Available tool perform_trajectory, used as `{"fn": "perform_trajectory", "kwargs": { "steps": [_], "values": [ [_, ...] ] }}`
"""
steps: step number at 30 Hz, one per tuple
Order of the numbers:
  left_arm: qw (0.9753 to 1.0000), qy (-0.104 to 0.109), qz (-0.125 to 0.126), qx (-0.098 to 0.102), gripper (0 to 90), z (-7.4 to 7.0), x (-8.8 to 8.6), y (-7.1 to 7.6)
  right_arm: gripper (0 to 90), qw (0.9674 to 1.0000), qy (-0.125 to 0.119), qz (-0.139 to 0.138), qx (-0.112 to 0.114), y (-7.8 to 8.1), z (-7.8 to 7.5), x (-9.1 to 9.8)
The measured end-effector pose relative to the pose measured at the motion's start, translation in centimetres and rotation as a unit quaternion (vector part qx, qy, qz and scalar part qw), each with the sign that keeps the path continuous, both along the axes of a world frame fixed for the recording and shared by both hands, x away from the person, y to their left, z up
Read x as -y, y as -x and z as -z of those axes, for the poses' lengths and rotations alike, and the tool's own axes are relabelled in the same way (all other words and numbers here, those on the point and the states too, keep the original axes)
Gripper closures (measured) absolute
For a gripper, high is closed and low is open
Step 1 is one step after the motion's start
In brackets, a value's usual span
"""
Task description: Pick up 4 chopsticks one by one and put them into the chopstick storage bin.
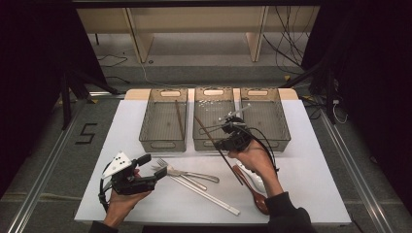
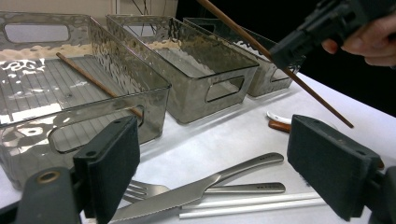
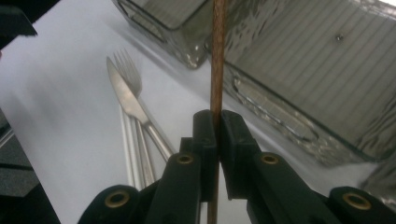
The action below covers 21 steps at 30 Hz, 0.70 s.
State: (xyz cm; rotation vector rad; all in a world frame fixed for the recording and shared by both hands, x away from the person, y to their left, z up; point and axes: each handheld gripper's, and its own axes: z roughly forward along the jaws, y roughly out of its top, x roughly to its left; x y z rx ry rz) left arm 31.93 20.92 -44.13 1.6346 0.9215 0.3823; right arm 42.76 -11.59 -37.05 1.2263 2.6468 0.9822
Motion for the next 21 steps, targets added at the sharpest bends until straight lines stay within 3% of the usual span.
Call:
{"fn": "perform_trajectory", "kwargs": {
  "steps": [21],
  "values": [
    [1.0000, 0.005, -0.002, -0.001, 16.7, 0.0, -0.1, 0.0, 85.6, 0.9994, -0.026, 0.011, 0.019, -4.9, -2.4, -4.1]
  ]
}}
